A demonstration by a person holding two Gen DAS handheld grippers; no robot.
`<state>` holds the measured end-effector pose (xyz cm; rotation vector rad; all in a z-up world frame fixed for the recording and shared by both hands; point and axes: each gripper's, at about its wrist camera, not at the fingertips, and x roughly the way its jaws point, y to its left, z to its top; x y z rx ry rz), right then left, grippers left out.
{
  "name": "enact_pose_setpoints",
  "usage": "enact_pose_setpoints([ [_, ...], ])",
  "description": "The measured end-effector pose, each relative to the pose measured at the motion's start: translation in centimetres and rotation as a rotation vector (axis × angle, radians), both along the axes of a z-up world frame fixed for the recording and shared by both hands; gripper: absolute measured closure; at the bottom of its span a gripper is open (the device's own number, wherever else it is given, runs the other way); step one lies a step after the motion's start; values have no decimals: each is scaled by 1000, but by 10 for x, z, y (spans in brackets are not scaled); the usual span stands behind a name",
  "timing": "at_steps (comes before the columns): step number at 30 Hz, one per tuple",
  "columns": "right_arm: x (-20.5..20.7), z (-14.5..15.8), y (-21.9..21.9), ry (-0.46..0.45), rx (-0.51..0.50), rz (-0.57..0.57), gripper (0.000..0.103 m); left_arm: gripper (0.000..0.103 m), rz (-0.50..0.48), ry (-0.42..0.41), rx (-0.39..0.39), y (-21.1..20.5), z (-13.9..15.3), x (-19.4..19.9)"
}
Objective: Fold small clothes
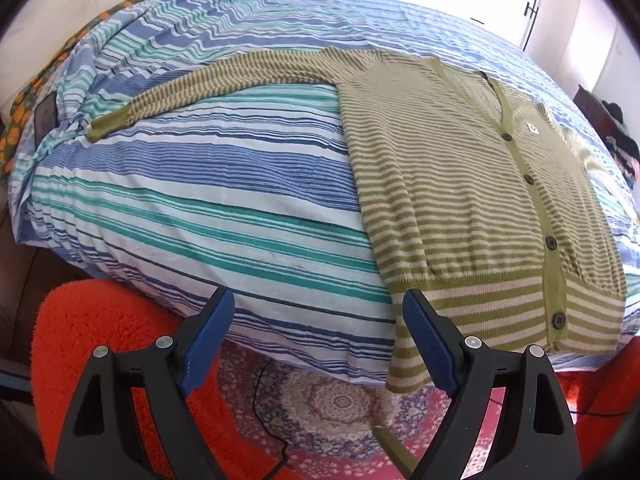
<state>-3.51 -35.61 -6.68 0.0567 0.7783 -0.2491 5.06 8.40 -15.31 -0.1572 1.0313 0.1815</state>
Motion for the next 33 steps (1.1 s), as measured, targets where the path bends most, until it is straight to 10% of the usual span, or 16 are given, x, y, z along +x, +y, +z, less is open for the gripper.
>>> enact_pose_setpoints([
  [15,2,1,8,-4,-2,25,18,15,25,30,-32,4,-5,1],
  [33,15,-10,20,47,-26,57,18,15,-78,58,125,-27,-5,6],
])
